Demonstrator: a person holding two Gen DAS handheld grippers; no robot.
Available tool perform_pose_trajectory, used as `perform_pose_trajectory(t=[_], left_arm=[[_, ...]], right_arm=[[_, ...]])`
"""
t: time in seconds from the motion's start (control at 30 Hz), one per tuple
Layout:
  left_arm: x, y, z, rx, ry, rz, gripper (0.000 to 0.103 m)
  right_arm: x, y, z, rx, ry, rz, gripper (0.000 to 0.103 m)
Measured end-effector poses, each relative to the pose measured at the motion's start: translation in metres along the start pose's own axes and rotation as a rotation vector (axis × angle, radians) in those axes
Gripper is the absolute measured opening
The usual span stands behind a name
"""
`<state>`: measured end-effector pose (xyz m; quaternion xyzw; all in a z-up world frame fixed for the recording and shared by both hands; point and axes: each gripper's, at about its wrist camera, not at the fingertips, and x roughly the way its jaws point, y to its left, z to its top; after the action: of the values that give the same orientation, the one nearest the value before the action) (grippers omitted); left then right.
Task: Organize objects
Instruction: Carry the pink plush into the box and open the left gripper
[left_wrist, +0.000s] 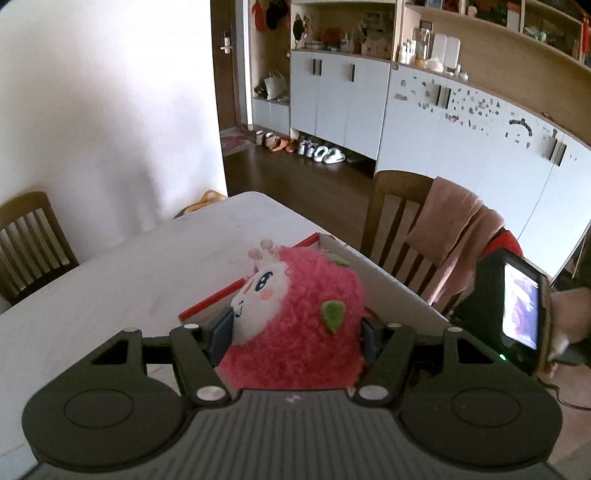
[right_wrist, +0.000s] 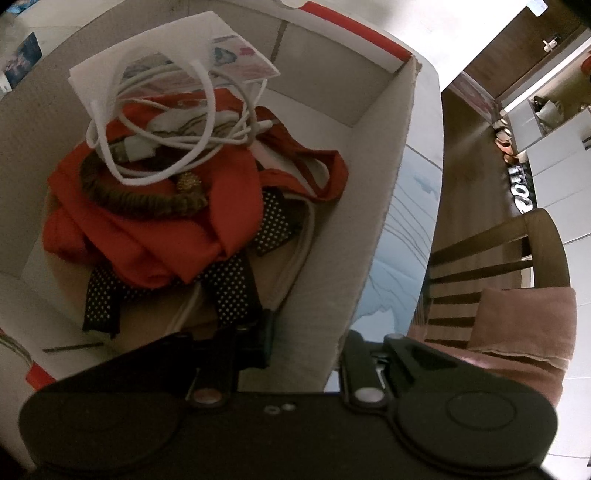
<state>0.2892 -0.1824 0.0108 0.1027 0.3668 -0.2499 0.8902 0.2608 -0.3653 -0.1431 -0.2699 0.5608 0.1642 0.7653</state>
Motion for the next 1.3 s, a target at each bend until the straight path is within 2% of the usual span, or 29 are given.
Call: perform_pose_trajectory(t=[0.23, 0.43, 0.6, 0.8, 1.0, 1.2, 1.3], left_arm=[[0.052, -0.003, 0.016, 0.015, 0.072, -0.01, 0.066], [0.095, -0.013, 0.003, 0.056, 0.177, 0.011, 0.066], [0.113, -0.012, -0.005, 0.054, 0.224, 0.021, 0.066], [0.119, -0.013, -0.006, 0.057, 0.241, 0.014, 0.069], [0.117, -0.009, -0.007, 0.035, 0.235, 0.013, 0.076], [0.098, -0.004, -0.012, 0.019, 0.187, 0.012, 0.077], [0.084, -0.002, -0.014, 0.016, 0.167, 0.013, 0.08]], right_arm=[[0.002, 0.0, 0.001, -0.003, 0.004, 0.006, 0.016], [0.002, 0.0, 0.002, -0.007, 0.006, 0.006, 0.016], [0.003, 0.001, 0.001, -0.009, 0.005, 0.005, 0.016], [0.004, 0.001, 0.001, -0.008, 0.007, 0.007, 0.016], [0.004, 0.002, 0.001, -0.01, 0.004, 0.008, 0.016], [0.004, 0.001, 0.001, -0.011, 0.003, 0.007, 0.016], [0.004, 0.002, 0.001, -0.017, 0.003, 0.004, 0.016]])
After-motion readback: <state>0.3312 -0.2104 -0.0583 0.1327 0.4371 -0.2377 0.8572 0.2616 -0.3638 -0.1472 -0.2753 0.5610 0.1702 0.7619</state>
